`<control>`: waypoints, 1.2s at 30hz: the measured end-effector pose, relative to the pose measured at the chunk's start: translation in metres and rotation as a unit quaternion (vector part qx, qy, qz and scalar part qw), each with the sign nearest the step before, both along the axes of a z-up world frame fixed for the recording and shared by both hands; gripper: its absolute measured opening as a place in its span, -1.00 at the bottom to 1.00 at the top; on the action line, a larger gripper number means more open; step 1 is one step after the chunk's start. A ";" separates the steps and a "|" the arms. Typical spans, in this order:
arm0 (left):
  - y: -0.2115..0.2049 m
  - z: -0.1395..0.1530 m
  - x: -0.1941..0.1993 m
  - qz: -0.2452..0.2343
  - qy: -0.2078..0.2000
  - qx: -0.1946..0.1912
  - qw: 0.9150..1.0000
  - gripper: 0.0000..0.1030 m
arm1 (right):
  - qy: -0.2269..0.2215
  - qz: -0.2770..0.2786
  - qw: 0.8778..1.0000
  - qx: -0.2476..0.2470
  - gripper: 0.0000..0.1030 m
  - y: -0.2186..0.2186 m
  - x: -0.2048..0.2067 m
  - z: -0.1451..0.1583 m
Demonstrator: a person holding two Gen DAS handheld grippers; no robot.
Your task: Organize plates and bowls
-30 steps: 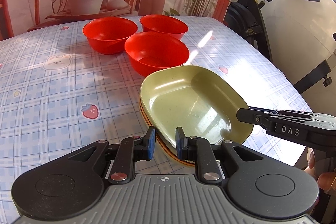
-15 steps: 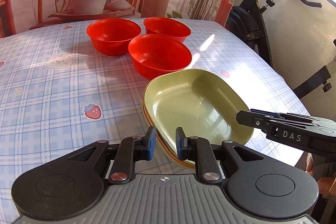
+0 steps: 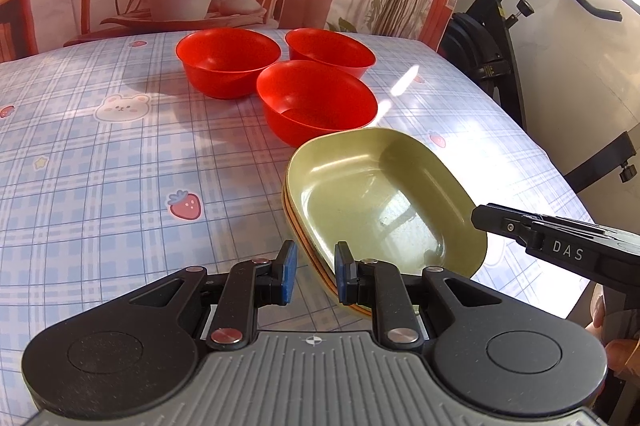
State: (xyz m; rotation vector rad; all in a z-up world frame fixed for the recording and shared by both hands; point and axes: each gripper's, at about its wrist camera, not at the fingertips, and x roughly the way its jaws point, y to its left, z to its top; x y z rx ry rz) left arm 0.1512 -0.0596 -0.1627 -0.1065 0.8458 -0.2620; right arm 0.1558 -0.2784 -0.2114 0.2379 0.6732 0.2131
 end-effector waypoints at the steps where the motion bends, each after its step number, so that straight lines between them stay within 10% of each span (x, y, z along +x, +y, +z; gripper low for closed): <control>1: 0.000 0.000 0.000 0.000 0.000 -0.001 1.000 -0.61 | 0.000 0.000 1.000 0.000 -0.85 0.000 0.000 0.000; 28: 0.007 0.015 -0.007 0.023 -0.042 0.014 0.999 -0.37 | -0.032 -0.003 0.999 -0.009 -0.60 -0.002 -0.002 0.020; 36: 0.019 0.039 -0.001 0.040 -0.073 0.022 0.996 -0.19 | -0.063 0.002 0.998 -0.029 0.01 -0.006 0.009 0.052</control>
